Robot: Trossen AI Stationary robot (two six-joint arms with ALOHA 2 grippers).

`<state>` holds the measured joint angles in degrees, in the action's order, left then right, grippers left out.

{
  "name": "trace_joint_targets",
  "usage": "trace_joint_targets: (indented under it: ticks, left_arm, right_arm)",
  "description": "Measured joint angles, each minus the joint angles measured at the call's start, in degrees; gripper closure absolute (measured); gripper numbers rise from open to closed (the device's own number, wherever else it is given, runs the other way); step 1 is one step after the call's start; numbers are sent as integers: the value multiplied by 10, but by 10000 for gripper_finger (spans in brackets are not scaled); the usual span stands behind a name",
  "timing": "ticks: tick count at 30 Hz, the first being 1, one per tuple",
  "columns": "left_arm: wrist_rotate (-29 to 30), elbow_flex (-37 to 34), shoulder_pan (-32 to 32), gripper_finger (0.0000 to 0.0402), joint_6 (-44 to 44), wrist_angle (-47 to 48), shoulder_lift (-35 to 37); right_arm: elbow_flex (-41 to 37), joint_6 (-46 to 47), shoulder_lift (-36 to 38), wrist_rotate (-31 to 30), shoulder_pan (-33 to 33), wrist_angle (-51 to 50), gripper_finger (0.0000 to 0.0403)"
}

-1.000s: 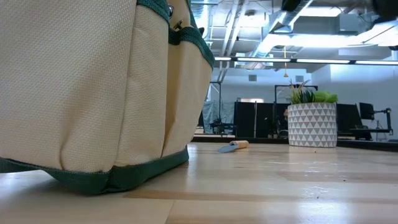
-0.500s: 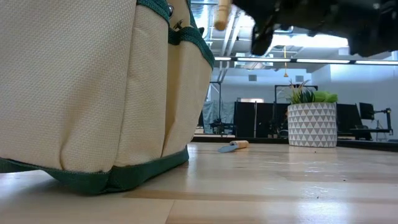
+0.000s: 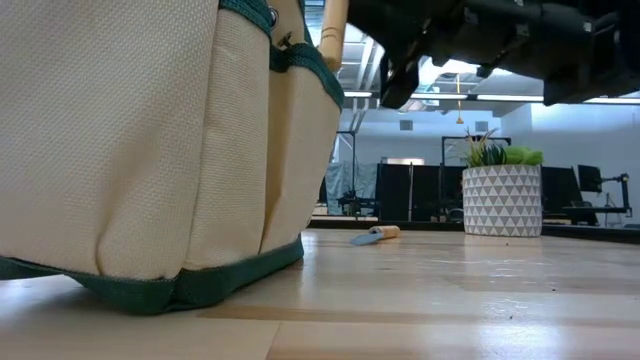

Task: Pick & Place Garden tools in Gardening bag
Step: Put the brown trowel into the gardening bag

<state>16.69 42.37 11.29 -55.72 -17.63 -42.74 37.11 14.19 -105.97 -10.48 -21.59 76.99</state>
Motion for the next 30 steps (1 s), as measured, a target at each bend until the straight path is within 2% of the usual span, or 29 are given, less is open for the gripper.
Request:
trace_joint_targets:
  ticks: [4,8,13,17,21,30]
  left_arm:
    - [-9,0,0,183,0,-1,0]
    - [-13,0,0,183,0,-1,0]
    - [-17,0,0,183,0,-1,0]
    - [-17,0,0,183,0,-1,0]
    - [-18,0,0,183,1,-1,0]
    - [-19,0,0,183,4,-1,0]
  right_arm:
    - [-9,-5,26,-1,-6,-3,346]
    - [-10,-10,40,-37,-6,-89,346]
    - [-10,-9,35,-45,4,-105,346]
    - [-10,-22,35,-43,18,-110,346]
    - [-4,-19,35,-16,30,-108,346]
    - [25,-17,35,4,20,-149,344]
